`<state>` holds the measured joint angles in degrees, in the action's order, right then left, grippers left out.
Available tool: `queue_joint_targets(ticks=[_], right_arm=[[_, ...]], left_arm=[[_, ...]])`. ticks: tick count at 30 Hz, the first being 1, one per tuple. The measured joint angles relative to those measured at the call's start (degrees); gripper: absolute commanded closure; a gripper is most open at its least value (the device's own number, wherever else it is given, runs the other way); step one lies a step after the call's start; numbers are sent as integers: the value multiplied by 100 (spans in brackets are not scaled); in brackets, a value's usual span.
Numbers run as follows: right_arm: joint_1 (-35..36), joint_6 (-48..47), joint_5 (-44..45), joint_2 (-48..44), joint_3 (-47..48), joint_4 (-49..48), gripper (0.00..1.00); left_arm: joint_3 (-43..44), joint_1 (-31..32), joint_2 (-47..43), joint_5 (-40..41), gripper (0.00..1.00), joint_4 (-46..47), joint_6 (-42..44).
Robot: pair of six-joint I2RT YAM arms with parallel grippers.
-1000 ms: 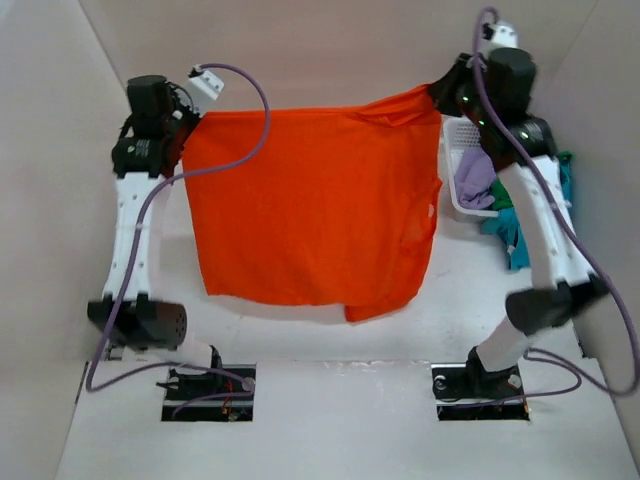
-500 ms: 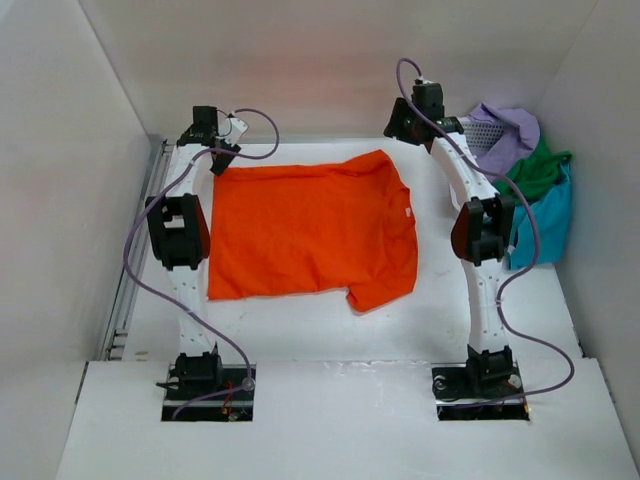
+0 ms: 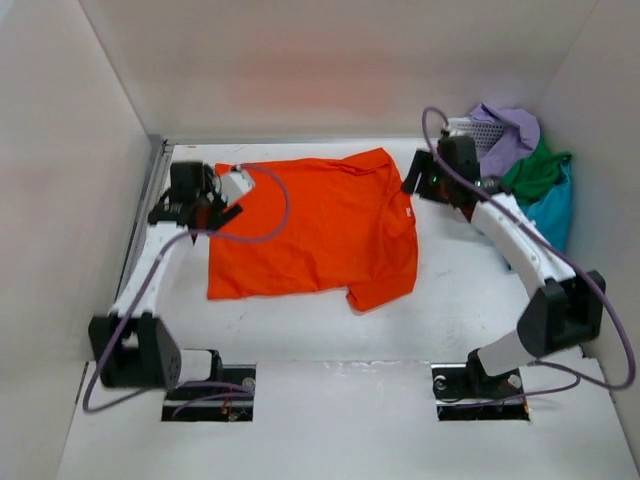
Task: Fold and stack the t-shirts
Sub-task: Flatten out the tshirt
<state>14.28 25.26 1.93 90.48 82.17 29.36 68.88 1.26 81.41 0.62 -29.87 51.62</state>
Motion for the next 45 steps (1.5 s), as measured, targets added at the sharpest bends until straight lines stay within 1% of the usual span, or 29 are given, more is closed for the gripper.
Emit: queue_joint_targets(ticks=[1, 2, 4, 5, 8, 11, 12, 14, 15, 16, 17, 19, 20, 21, 22, 23, 26, 28, 30, 31, 34, 35, 36, 38, 40, 41, 42, 43, 45], right_arm=[[146, 74, 35, -372, -498, -63, 32], [299, 160, 59, -649, -949, -42, 32], [605, 367, 68, -933, -1770, -131, 32], [713, 485, 68, -964, -2144, -181, 31], [835, 896, 70, -931, -3165, -260, 31], [907, 1226, 83, -920, -3700, -323, 31], [946, 1314, 85, -898, -3764, -372, 31], [1032, 1425, 85, -804, -3799, -544, 31], [1069, 1473, 85, -732, -3801, -645, 33], [1099, 1521, 85, -651, -3805, -752, 38], [1130, 1567, 83, -570, -3805, -846, 47], [1132, 1676, 37, -557, -3849, -1043, 70], [1132, 1720, 2, -557, -3906, -1119, 84], [1132, 1775, -44, -566, -3987, -1169, 94], [1130, 1847, -92, -603, -4068, -1189, 98], [1130, 1904, -116, -673, -4122, -1182, 100], [1132, 2004, -269, -1187, -4225, -868, 100], [1137, 2028, -378, -1604, -4127, -577, 100], [1141, 2000, -527, -1849, -3757, -262, 100], [1141, 1961, -614, -1825, -3477, -184, 99], [1115, 1716, -844, -1237, -2511, -170, 96], [1099, 1598, -916, -859, -2164, -234, 93], [1082, 1488, -977, -452, -1834, -262, 85], [1047, 1311, -1054, 393, -1207, -304, 74], [1012, 1193, -1104, 1132, -682, -310, 68], [1008, 1147, -1121, 1408, -463, -310, 63], [997, 1110, -1121, 1604, -306, -319, 59], [988, 1071, -1110, 1668, -249, -328, 57], [966, 986, -1040, 1578, -284, -313, 52]], left_arm=[[-546, 76, -518, -22, 27, -15, 195], [-944, 125, -824, -17, 27, -46, 332], [-1843, 197, -1147, 66, 26, -35, 592], [-2177, 223, -1132, 118, 26, -22, 673], [-2988, 278, -629, 262, 26, -7, 817], [-3095, 337, -442, 415, 26, 181, 903], [-3093, 339, -378, 457, 28, 326, 909], [-3040, 337, -225, 608, 35, 568, 909], [-3005, 339, -136, 691, 43, 688, 909], [-2983, 339, -55, 752, 54, 809, 907], [-2977, 339, 28, 780, 64, 922, 911], [-2983, 356, 136, 800, 76, 1043, 918], [-2992, 372, 146, 802, 81, 1060, 896], [-3010, 385, 142, 796, 86, 1062, 872], [-3027, 402, 125, 791, 89, 1064, 844], [-3034, 415, 107, 789, 90, 1056, 822], [-3036, 446, -138, 774, 92, 1027, 723], [-2997, 448, -348, 745, 92, 988, 649], [-2839, 442, -387, 704, 92, 927, 584], [-2684, 433, -315, 682, 92, 894, 531], [-2229, 413, 2, 645, 92, 911, 396], [-2094, 413, 127, 640, 91, 935, 339], [-1985, 413, 251, 636, 91, 966, 278], [-1832, 413, 479, 625, 91, 1025, 166], [-1768, 415, 671, 621, 90, 1049, 63], [-1762, 420, 752, 623, 90, 1043, 22], [-1762, 426, 807, 623, 89, 1036, -11], [-1762, 437, 844, 623, 89, 1023, -44], [-1762, 455, 848, 621, 88, 999, -92]])
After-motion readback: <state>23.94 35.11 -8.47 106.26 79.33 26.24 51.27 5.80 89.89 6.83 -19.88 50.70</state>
